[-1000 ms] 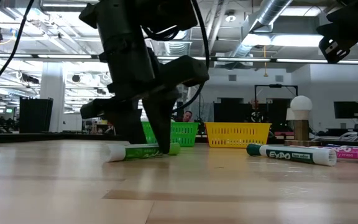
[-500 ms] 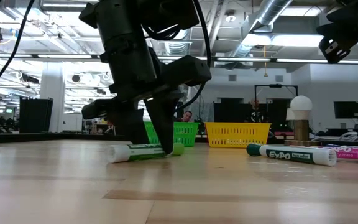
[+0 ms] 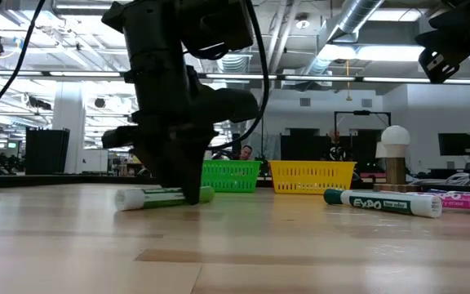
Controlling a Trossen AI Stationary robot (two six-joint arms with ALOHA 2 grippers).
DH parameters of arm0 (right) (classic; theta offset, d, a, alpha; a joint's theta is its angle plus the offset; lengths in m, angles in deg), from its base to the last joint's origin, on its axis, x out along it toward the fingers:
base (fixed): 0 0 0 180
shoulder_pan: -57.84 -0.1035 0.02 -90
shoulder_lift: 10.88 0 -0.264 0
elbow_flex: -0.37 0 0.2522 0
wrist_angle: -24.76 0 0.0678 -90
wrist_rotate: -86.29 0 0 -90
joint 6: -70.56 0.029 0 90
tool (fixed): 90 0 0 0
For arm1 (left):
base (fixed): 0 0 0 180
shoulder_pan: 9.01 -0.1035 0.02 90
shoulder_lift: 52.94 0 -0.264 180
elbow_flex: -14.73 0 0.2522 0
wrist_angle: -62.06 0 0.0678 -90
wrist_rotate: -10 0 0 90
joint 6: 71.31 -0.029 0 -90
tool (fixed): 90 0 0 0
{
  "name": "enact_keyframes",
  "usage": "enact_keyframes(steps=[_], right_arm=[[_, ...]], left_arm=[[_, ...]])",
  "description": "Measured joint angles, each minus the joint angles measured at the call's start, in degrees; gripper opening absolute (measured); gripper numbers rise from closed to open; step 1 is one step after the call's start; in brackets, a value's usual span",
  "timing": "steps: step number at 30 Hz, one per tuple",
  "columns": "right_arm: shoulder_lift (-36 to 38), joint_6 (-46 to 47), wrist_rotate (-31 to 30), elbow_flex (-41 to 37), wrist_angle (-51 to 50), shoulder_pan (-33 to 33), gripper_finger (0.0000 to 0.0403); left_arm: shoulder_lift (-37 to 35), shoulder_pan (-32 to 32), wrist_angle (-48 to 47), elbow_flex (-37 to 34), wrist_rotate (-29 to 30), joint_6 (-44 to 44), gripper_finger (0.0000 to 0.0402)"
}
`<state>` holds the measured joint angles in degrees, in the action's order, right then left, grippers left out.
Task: Pick & Place Markers
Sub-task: Put the light green marker into the green bin
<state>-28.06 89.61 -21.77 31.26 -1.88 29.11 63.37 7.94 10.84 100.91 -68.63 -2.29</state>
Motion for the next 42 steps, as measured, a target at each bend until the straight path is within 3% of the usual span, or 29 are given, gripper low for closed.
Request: enact_keyframes(steps=[2, 11, 17, 23, 31, 42], right_arm=[[-0.02, 0.0, 0.0, 0.0, -0.04, 0.0, 0.0102], [-0.02, -0.04, 0.0, 0.0, -0.04, 0.0, 0.0102], [0.0, -0.02, 0.0, 0.02, -0.06, 0.0, 0.0102], [-0.01, -0.02, 0.0, 0.0, -0.02, 0.0, 0.0102], [-0.02, -0.21, -0.09, 0.02, -0.13, 0.0, 0.0102], [-0.01, -0.22, -6.37, 0.02, -0.63, 0.0, 0.0102]], left_arm=[[-0.07, -0.18, -0.73, 0.0, -0.08, -0.46, 0.0063], [-2.89, -3.07, -1.22, -0.45, -1.94, -11.24, 0.0063], [-12.03, -8.32, -1.25, -0.57, -1.41, -23.26, 0.0063], [-24.29, -13.89, 8.03, -0.61, -15.38, -38.3, 0.0063], [-35.66, -17.29, 26.9, -0.42, -30.44, -45.29, 0.0069], [-36.81, -17.33, 39.24, -0.39, -42.07, -46.52, 0.0067]])
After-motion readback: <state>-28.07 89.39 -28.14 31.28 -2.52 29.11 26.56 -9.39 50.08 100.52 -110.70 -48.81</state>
